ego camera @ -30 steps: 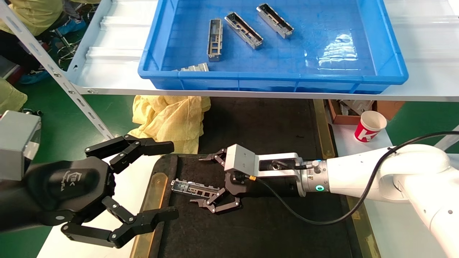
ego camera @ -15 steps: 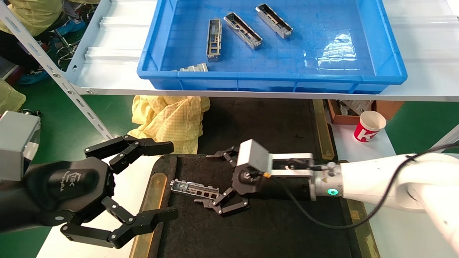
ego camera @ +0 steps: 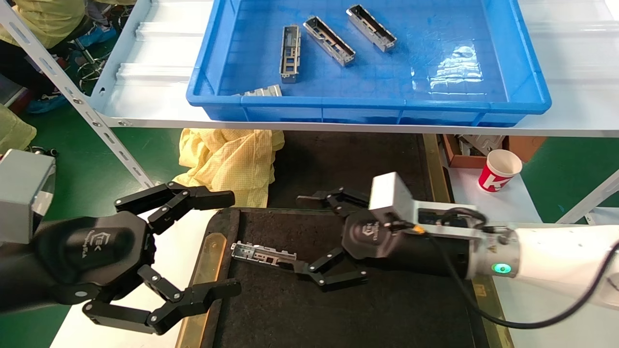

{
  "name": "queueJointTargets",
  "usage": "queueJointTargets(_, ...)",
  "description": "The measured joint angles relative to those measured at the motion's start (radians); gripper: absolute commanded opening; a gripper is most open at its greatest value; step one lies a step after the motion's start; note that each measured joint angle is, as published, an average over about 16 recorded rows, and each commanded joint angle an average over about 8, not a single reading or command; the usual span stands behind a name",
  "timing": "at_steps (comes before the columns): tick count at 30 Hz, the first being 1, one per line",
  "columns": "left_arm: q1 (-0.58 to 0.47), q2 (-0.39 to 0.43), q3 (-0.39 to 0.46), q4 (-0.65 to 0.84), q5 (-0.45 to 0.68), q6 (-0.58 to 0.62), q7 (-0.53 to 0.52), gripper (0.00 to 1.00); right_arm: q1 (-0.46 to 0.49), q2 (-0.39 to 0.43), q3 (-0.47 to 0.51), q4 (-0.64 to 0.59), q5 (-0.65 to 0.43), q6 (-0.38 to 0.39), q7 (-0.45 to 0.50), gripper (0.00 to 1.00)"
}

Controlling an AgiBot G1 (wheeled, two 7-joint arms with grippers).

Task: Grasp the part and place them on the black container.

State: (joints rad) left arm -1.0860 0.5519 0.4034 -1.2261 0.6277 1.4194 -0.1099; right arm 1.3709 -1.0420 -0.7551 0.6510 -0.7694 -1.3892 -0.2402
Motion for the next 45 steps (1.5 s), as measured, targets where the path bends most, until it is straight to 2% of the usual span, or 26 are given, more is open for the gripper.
queueJointTargets(33, 0.0, 0.0, 0.0, 0.0, 0.0, 0.0, 0.0, 1.0, -0.262, 0.38, 0.42, 0.559, 0.034, -0.094, 0.377, 1.0)
queueJointTargets(45, 0.0, 0.0, 0.0, 0.0, 0.0, 0.0, 0.0, 1.0, -0.307, 0.445, 0.492, 0.654, 0.041, -0.111, 0.435, 1.0)
